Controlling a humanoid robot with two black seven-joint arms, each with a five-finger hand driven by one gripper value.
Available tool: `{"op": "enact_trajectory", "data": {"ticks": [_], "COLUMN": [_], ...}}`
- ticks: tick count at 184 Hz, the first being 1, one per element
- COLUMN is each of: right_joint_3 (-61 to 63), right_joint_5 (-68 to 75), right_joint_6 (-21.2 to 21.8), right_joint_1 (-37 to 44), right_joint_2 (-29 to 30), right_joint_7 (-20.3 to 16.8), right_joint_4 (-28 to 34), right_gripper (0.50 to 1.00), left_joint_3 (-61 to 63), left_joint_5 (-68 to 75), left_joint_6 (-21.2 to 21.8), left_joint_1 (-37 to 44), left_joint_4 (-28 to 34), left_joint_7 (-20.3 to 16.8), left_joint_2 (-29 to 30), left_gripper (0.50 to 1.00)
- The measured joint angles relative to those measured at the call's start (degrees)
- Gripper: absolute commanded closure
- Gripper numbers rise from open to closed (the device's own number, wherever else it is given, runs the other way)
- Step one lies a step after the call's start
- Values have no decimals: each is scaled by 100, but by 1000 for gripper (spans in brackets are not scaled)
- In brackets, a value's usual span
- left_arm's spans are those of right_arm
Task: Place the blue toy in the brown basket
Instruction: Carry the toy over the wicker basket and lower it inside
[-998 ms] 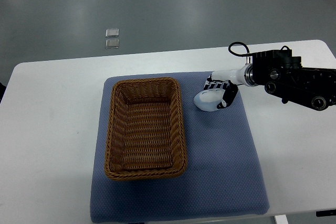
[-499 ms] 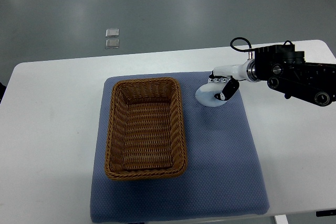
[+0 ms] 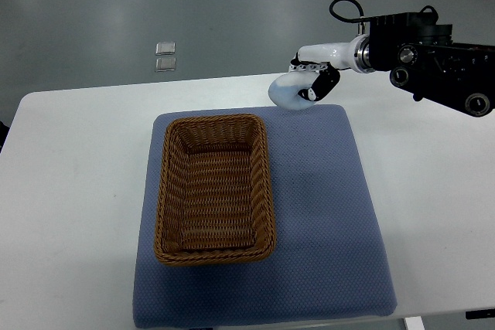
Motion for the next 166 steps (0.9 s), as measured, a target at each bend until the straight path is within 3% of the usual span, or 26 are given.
{"op": "enact_trajectory", "data": {"ticks": [54,120,150,166], "right_joint_3": [213,268,244,242], "right_joint_5": [2,-101,-112,-112], "right_joint_6": [-14,-30,-135,-189], "right_joint_1": [-19,-383,-558,-633], "right_joint_2": [788,1339,1432,1443], "right_joint_7": [98,125,119,118], "right_joint_4": [-7,-51,-108,-111], "right_gripper": [973,965,920,867], "left_joint_3": [0,0,0,0], "left_joint_5": [-1,-2,-2,-2], "left_joint_6": [0,0,0,0], "left_joint_1": [0,0,0,0], "left_joint_4": [0,0,0,0], "left_joint_7": [0,2,2,2], "left_joint_2": [0,0,0,0], "left_gripper": [500,500,500,500]}}
